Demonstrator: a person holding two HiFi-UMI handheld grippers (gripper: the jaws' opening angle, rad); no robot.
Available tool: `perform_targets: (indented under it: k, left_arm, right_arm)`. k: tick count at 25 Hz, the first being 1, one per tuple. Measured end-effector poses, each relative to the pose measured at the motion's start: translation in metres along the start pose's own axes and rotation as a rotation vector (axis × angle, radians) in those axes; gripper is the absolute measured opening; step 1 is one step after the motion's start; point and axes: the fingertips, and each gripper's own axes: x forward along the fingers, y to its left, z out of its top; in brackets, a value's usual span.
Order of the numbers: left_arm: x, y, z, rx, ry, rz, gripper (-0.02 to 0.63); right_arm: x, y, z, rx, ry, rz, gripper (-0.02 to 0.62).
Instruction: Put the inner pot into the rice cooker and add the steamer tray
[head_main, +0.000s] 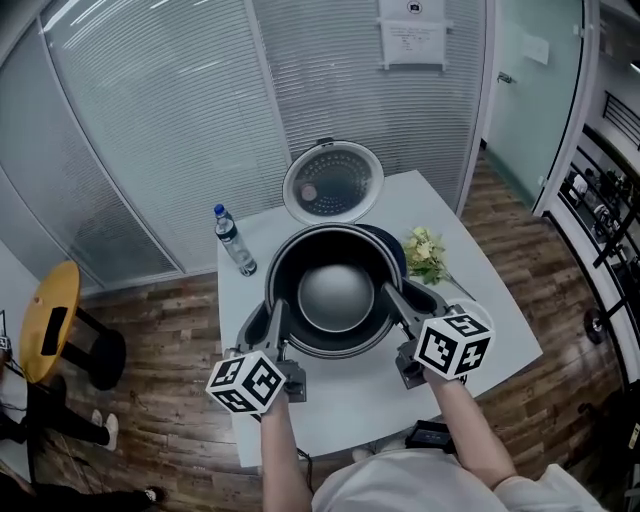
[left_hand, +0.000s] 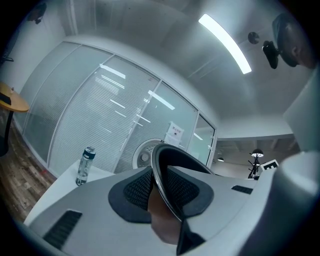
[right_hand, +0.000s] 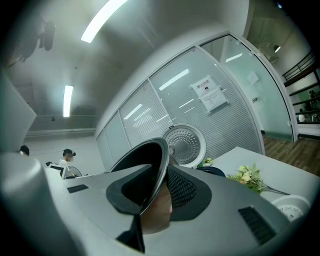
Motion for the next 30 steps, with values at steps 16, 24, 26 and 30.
perform_targets:
  k: [16, 24, 26, 30]
  left_arm:
    - [0.070, 0.000, -0.006, -0.013, 0.028, -0.036, 0.089]
    - [0.102, 0.004, -0.011, -0.036, 0.031, -0.046, 0.089]
    - [0.109, 0.006, -0.013, -0.043, 0.037, -0.045, 0.089]
    - [0.118, 0.009, -0.017, -0.053, 0.047, -0.042, 0.089]
  right_arm:
    - [0.032, -0.050, 0.019, 0.016, -0.007, -0.042, 0.103]
    - [0.050, -0.073, 0.026, 0.019, -0.004, -0.055, 0.103]
    - [0.054, -0.079, 0.027, 0.021, 0.001, -0.058, 0.103]
    - [0.061, -0.086, 0.027, 0.027, 0.010, -0.062, 0.103]
